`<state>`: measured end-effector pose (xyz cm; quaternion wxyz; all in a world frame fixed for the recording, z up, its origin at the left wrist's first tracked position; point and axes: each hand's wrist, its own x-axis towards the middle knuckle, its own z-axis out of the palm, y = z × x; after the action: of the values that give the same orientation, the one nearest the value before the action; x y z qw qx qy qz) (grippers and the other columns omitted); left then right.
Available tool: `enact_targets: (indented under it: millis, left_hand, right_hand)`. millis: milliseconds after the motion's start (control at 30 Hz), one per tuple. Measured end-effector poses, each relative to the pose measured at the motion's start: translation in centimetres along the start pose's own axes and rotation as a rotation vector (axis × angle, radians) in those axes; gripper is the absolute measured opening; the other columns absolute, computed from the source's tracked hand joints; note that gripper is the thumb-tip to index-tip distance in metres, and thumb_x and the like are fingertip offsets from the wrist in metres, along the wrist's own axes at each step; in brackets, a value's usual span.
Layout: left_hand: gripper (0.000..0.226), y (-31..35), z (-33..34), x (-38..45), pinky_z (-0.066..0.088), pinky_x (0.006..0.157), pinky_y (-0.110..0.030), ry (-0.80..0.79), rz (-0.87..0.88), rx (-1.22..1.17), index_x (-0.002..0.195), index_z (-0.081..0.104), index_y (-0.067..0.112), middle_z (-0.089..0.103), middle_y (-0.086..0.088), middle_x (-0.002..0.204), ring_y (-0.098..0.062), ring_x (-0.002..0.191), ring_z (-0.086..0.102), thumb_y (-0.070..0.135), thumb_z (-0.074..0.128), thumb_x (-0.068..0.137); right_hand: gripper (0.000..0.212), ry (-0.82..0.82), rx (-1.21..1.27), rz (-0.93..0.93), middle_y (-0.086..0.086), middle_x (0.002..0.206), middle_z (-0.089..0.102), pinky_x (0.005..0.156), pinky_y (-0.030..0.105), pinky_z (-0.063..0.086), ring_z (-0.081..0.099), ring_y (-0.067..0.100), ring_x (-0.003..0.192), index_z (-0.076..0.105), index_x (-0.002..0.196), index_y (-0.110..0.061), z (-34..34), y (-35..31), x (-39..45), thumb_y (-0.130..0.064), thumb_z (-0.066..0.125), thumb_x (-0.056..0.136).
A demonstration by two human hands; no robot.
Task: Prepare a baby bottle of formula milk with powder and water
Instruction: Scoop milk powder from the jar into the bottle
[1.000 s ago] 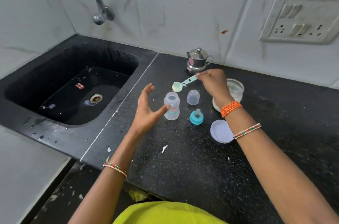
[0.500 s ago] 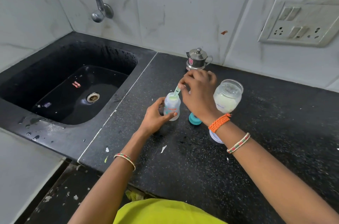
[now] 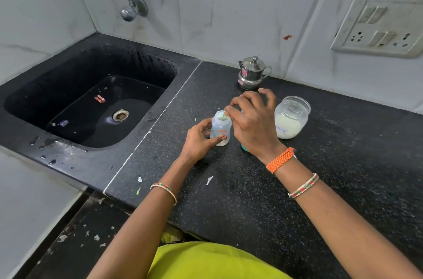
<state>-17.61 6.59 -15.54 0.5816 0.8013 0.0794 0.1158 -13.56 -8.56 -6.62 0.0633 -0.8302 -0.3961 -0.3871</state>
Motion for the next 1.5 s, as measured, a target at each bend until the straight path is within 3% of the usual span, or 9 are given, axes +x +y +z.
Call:
enact_targets:
  millis: [200, 300, 733, 833, 900, 1033, 1167, 1500]
  left_hand:
    - [0.052, -0.1, 0.0, 0.0, 0.052, 0.087, -0.017, -0.003, -0.009, 0.007, 0.120, 0.058, 0.012, 0.068, 0.000, 0.110, -0.006, 0.098, 0.064, 0.015, 0.079, 0.073]
    - [0.052, -0.1, 0.1, 0.0, 0.050, 0.084, -0.013, -0.006, -0.013, -0.003, 0.121, 0.058, 0.010, 0.068, 0.000, 0.108, -0.003, 0.096, 0.064, 0.015, 0.079, 0.074]
    - [0.054, -0.1, 0.2, 0.0, 0.049, 0.086, -0.012, 0.002, -0.025, 0.004, 0.121, 0.057, 0.013, 0.067, 0.000, 0.113, -0.006, 0.102, 0.063, 0.018, 0.080, 0.073]
    - [0.055, -0.1, 0.2, 0.0, 0.050, 0.091, -0.019, 0.004, -0.037, 0.010, 0.122, 0.057, 0.013, 0.067, -0.001, 0.115, -0.008, 0.104, 0.063, 0.019, 0.080, 0.072]
    - [0.056, -0.2, 0.2, 0.0, 0.050, 0.092, -0.021, 0.003, -0.040, 0.020, 0.122, 0.057, 0.013, 0.067, -0.002, 0.116, -0.008, 0.103, 0.063, 0.020, 0.080, 0.072]
    - [0.055, 0.0, 0.2, -0.1, 0.047, 0.085, -0.010, 0.013, -0.044, 0.011, 0.123, 0.057, 0.013, 0.066, 0.001, 0.115, -0.005, 0.102, 0.062, 0.019, 0.080, 0.073]
    - [0.056, -0.2, 0.3, 0.0, 0.049, 0.090, -0.016, 0.013, -0.044, 0.011, 0.123, 0.057, 0.013, 0.066, -0.001, 0.118, -0.006, 0.105, 0.062, 0.020, 0.080, 0.072]
    - [0.050, -0.2, 0.3, 0.0, 0.045, 0.092, -0.017, -0.014, -0.044, 0.024, 0.119, 0.055, 0.015, 0.063, 0.003, 0.115, -0.007, 0.106, 0.059, 0.018, 0.078, 0.074]
  right_hand:
    - [0.021, -0.004, 0.004, -0.037, -0.004, 0.086, 0.068, 0.094, 0.043, 0.029, 0.060, 0.022, 0.086, 0.069, 0.087, -0.019, -0.1, -0.2, -0.6, -0.012, 0.051, 0.080]
    - [0.028, -0.029, 0.029, -0.057, -0.005, 0.086, 0.068, 0.093, 0.042, 0.030, 0.061, 0.022, 0.078, 0.070, 0.089, -0.019, -0.2, -0.2, -1.1, -0.015, 0.044, 0.080]
    - [0.027, -0.042, 0.080, 0.050, -0.004, 0.078, 0.070, 0.089, 0.037, 0.032, 0.061, 0.022, 0.073, 0.071, 0.092, -0.017, -0.4, -0.2, -1.7, -0.012, 0.046, 0.081]
    - [0.030, -0.086, 0.132, 0.078, -0.002, 0.075, 0.070, 0.088, 0.038, 0.031, 0.062, 0.022, 0.072, 0.070, 0.092, -0.017, -0.2, -0.2, -1.7, -0.014, 0.042, 0.082]
    - [0.027, -0.070, 0.106, 0.077, -0.003, 0.076, 0.070, 0.089, 0.039, 0.031, 0.061, 0.022, 0.073, 0.070, 0.091, -0.018, -0.3, -0.2, -1.7, -0.015, 0.044, 0.084]
    - [0.027, -0.035, 0.123, 0.091, -0.004, 0.077, 0.070, 0.090, 0.040, 0.031, 0.061, 0.022, 0.076, 0.071, 0.090, -0.019, -0.2, 0.0, -1.7, -0.015, 0.045, 0.085]
    - [0.020, 0.011, 0.109, 0.115, -0.006, 0.078, 0.070, 0.093, 0.043, 0.032, 0.060, 0.022, 0.080, 0.072, 0.089, -0.021, 0.1, 0.2, -2.0, -0.011, 0.055, 0.083]
    - [0.019, -0.068, 0.196, 0.156, -0.004, 0.086, 0.070, 0.084, 0.040, 0.033, 0.056, 0.024, 0.092, 0.072, 0.088, -0.022, 0.7, 0.6, -1.7, -0.010, 0.059, 0.082]
